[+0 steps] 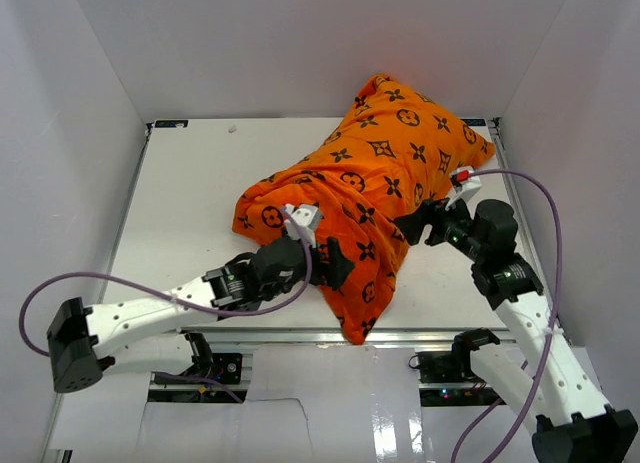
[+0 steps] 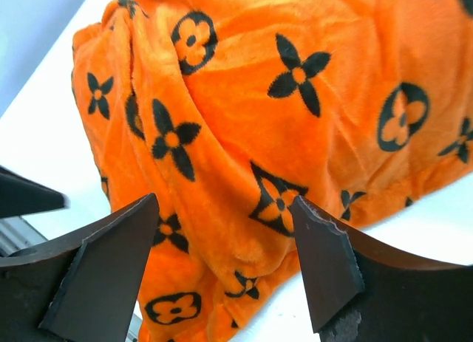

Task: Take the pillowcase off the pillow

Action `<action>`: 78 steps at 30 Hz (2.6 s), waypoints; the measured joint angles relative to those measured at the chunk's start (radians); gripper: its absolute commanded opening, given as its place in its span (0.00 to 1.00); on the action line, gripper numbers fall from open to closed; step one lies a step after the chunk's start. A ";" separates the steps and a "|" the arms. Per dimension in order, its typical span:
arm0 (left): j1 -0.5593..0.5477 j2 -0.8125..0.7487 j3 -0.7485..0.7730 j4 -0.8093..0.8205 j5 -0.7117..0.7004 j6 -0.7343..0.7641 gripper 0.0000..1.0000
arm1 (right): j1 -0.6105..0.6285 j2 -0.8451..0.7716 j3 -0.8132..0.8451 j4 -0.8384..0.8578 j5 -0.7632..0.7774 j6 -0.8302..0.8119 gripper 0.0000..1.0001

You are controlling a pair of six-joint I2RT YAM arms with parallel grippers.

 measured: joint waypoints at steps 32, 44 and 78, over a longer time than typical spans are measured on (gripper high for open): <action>0.326 0.040 -0.201 -0.010 -0.090 -0.073 0.00 | 0.420 0.302 0.005 0.124 0.492 -0.102 0.49; 0.515 -0.043 -0.124 -0.082 0.084 -0.032 0.70 | 0.420 0.337 -0.014 0.187 0.446 -0.076 0.29; 0.237 0.166 0.173 -0.134 0.018 -0.142 0.43 | 0.502 0.343 -0.044 0.330 0.417 0.051 0.08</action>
